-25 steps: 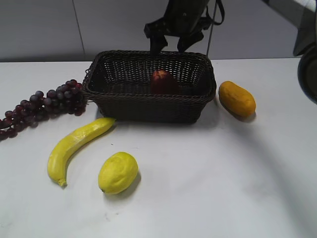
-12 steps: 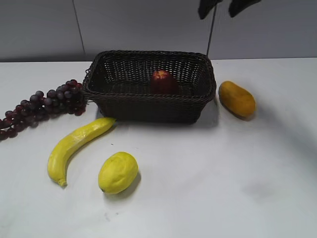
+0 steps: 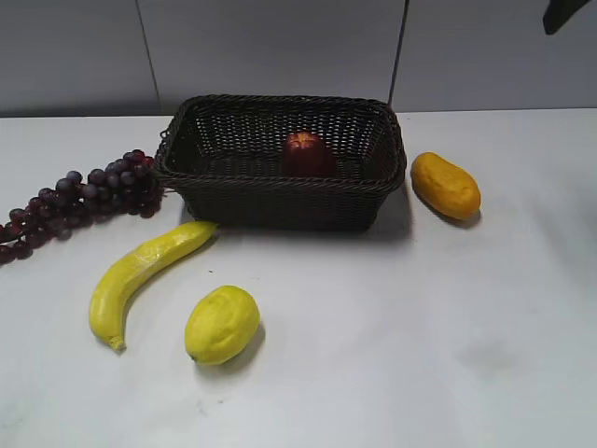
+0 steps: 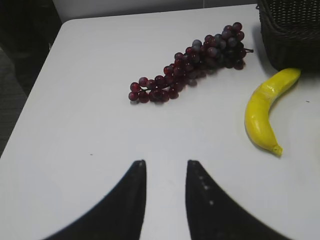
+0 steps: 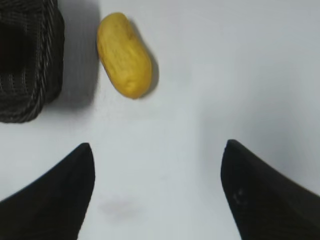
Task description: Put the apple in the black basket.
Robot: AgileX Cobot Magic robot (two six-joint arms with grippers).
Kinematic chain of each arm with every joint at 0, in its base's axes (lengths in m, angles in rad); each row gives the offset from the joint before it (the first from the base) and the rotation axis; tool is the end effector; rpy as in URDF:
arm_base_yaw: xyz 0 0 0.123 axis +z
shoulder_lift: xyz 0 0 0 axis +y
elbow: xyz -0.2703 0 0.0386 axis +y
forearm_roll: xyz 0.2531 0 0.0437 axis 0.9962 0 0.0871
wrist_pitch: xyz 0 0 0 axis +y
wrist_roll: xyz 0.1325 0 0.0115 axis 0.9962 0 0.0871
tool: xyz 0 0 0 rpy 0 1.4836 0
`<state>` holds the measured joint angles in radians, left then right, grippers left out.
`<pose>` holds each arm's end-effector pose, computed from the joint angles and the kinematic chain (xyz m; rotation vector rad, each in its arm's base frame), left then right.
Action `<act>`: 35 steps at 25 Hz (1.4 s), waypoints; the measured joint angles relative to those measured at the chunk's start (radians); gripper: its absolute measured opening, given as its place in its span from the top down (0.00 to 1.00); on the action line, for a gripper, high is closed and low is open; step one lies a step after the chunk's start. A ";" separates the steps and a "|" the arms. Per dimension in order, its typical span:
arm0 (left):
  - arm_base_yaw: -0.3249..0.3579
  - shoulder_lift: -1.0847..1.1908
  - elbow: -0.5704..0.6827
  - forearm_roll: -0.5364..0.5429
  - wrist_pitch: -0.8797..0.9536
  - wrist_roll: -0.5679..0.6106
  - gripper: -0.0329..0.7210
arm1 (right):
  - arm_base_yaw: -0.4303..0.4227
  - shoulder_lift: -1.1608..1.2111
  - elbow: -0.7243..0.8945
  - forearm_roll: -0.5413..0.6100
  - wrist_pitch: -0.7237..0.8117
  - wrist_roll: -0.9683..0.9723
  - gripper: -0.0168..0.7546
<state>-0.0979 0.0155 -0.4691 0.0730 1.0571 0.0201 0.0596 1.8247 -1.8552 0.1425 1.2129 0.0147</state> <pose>0.0547 0.0031 0.2505 0.1218 2.0815 0.0408 0.4158 0.0425 0.3093 -0.0364 2.6638 0.2181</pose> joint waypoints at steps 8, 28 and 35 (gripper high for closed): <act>0.000 0.000 0.000 0.000 0.000 0.000 0.69 | 0.000 -0.249 0.336 -0.006 -0.001 -0.023 0.21; 0.000 0.000 0.000 0.000 0.000 0.000 0.69 | 0.000 -0.785 1.119 -0.005 -0.086 -0.045 0.21; 0.000 0.000 0.000 0.000 0.000 0.000 0.69 | 0.000 -0.924 1.229 -0.005 -0.100 -0.045 0.21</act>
<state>-0.0979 0.0155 -0.4691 0.0730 1.0571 0.0201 0.0596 0.9003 -0.6263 0.1378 1.1130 -0.0307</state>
